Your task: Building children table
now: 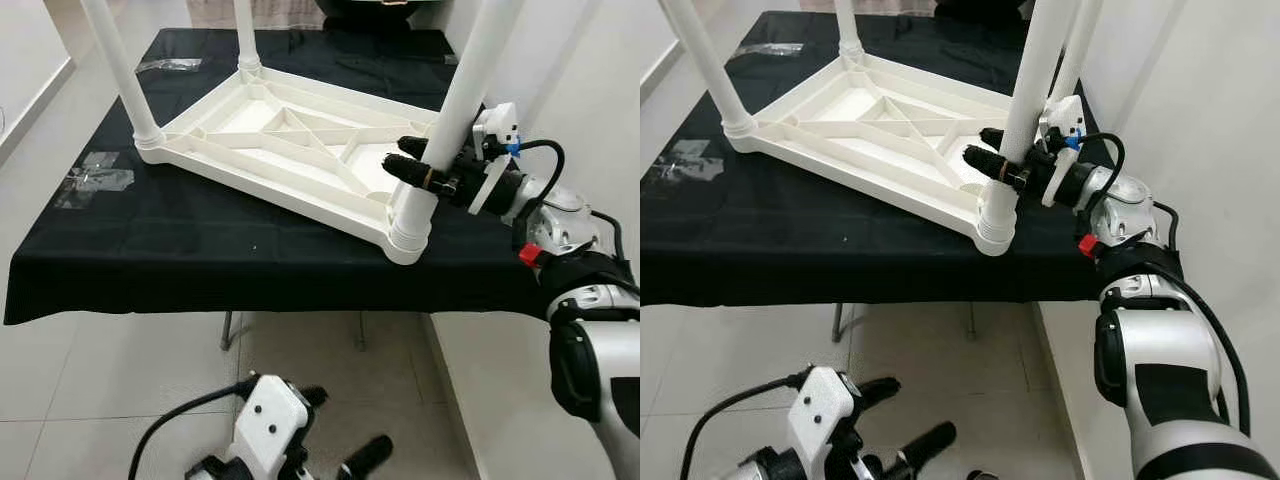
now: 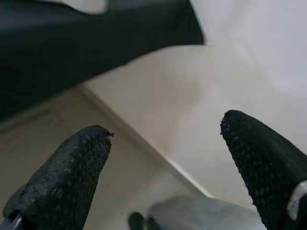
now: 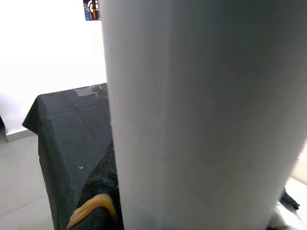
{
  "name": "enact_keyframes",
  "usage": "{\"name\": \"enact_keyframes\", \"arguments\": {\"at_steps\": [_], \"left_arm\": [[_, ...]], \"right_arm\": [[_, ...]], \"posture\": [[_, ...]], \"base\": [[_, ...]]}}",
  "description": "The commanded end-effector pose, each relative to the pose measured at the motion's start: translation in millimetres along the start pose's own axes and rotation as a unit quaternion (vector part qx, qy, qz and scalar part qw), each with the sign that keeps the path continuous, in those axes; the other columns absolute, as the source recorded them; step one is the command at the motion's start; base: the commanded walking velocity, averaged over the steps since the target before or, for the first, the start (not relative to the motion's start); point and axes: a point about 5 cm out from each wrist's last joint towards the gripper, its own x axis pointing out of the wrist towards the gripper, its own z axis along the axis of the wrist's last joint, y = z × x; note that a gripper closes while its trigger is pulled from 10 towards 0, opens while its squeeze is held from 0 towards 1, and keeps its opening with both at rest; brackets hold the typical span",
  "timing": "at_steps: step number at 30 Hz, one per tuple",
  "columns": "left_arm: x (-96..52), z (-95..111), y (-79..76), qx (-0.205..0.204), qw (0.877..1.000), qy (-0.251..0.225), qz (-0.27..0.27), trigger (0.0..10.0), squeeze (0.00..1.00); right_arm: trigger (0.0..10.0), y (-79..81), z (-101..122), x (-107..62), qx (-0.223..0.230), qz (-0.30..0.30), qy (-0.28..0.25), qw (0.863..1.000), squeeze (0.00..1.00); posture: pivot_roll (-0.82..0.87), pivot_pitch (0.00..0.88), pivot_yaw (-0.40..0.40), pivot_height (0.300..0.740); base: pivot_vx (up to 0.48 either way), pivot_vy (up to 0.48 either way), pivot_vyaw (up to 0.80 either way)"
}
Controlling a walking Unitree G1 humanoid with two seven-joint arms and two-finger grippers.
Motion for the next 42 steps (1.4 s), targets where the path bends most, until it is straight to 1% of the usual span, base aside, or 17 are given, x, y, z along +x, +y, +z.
{"name": "enact_keyframes", "arguments": {"at_steps": [1, 3, 4, 5, 7, 12, 14, 18, 20, 23, 26, 30, 32, 37, 38, 40, 42], "left_arm": [[1.3, 1, 5.9, 0.013, 0.999, -0.008, 0.029, 10.0, 0.0], [5.5, 8, 18.5, 0.049, 0.996, -0.025, 0.073, 10.0, 0.0], [6.9, 13, 25.0, 0.063, 0.993, -0.035, 0.095, 10.0, 0.0], [6.9, 13, 25.0, 0.063, 0.993, -0.035, 0.095, 10.0, 0.0], [9.9, 20, 37.6, 0.082, 0.987, -0.05, 0.13, 10.0, 0.0], [11.6, 24, 47.7, 0.097, 0.982, -0.057, 0.151, 10.0, 0.0], [12.0, 24, 49.6, 0.101, 0.981, -0.057, 0.154, 10.0, 0.0], [12.5, 24, 49.2, 0.101, 0.982, -0.057, 0.152, 10.0, 0.0], [14.6, 23, 47.7, 0.102, 0.982, -0.058, 0.148, 10.0, 0.0], [15.6, 23, 47.7, 0.104, 0.982, -0.059, 0.148, 10.0, 0.0], [17.5, 24, 49.8, 0.11, 0.981, -0.061, 0.149, 10.0, 0.0], [18.5, 25, 53.5, 0.112, 0.98, -0.063, 0.153, 10.0, 0.0], [19.3, 26, 56.9, 0.116, 0.979, -0.065, 0.157, 10.0, 0.0], [19.6, 26, 58.1, 0.117, 0.978, -0.066, 0.158, 10.0, 0.0], [20.0, 26, 58.7, 0.119, 0.978, -0.066, 0.159, 10.0, 0.0], [20.3, 25, 58.2, 0.119, 0.978, -0.066, 0.16, 10.0, 0.0], [20.4, 25, 57.6, 0.12, 0.977, -0.067, 0.16, 10.0, 0.0]], "right_arm": [[0.0, 7.3, -13, 3.6, 0.021, 0.018, 0.011, 1.0, 0.0], [0.0, 8.9, -17, 5.8, 0.014, 0.011, 0.02, 1.0, 0.0], [0.0, 8.9, -19, 6.6, 0.02, 0.002, 0.019, 1.0, 0.0], [0.0, 8.9, -19, 6.6, 0.02, 0.002, 0.019, 1.0, 0.0], [0.0, 8.7, -23, 7.2, 0.037, -0.018, 0.017, 0.999, 0.0], [0.0, 8.1, -31, 6.1, 0.044, -0.053, 0.023, 0.997, 0.0], [0.0, 7.7, -36, 5.7, 0.046, -0.078, 0.028, 0.996, 0.0], [0.0, 7.5, -38, 5.3, 0.046, -0.089, 0.028, 0.995, 0.0], [0.0, 6.8, -41, 3.1, 0.045, -0.118, 0.021, 0.992, 0.0], [0.0, 6.8, -42, 2.4, 0.044, -0.125, 0.019, 0.991, 0.0], [0.0, 6.9, -46, 2.2, 0.03, -0.155, 0.028, 0.987, 0.0], [0.0, 10.1, -50, 5.9, 0.016, -0.167, 0.042, 0.985, 0.0], [0.0, 16.4, -55, 14.9, 0.002, -0.167, 0.065, 0.984, 0.0], [0.0, 20.8, -58, 20.7, -0.004, -0.159, 0.079, 0.984, 0.0], [0.0, 25.0, -61, 27.3, -0.007, -0.155, 0.094, 0.983, 0.0], [0.0, 27.8, -67, 35.0, 0.007, -0.172, 0.116, 0.978, 0.0], [0.0, 26.2, -69, 36.5, 0.017, -0.201, 0.124, 0.972, 0.0]], "posture": [[0.14, 0.242, -0.043, 0.74], [0.13, 0.239, -0.043, 0.74], [0.13, 0.239, -0.043, 0.74], [0.13, 0.239, -0.043, 0.74], [0.13, 0.234, -0.045, 0.74], [0.13, 0.231, -0.042, 0.74], [0.13, 0.23, -0.043, 0.74], [0.13, 0.23, -0.041, 0.74], [0.13, 0.228, -0.04, 0.74], [0.13, 0.228, -0.04, 0.74], [0.12, 0.225, -0.04, 0.74], [0.12, 0.226, -0.04, 0.74], [0.12, 0.225, -0.04, 0.74], [0.11, 0.225, -0.042, 0.74], [0.11, 0.226, -0.046, 0.74], [0.11, 0.227, -0.051, 0.74], [0.11, 0.23, -0.054, 0.74]], "base": [[0.0, 0.0, 0.0], [0.0, 0.0, 0.0], [0.0, 0.0, 0.0], [0.0, 0.0, 0.0], [0.0, 0.0, 0.0], [0.0, 0.0, 0.0], [0.0, 0.0, 0.0], [0.0, 0.0, 0.0], [0.0, 0.0, 0.0], [0.0, 0.0, 0.0], [0.0, 0.0, 0.0], [0.0, 0.0, 0.0], [0.0, 0.0, 0.0], [0.0, 0.0, 0.0], [0.0, 0.0, 0.0], [0.0, 0.0, 0.0], [0.0, 0.0, 0.0]]}}
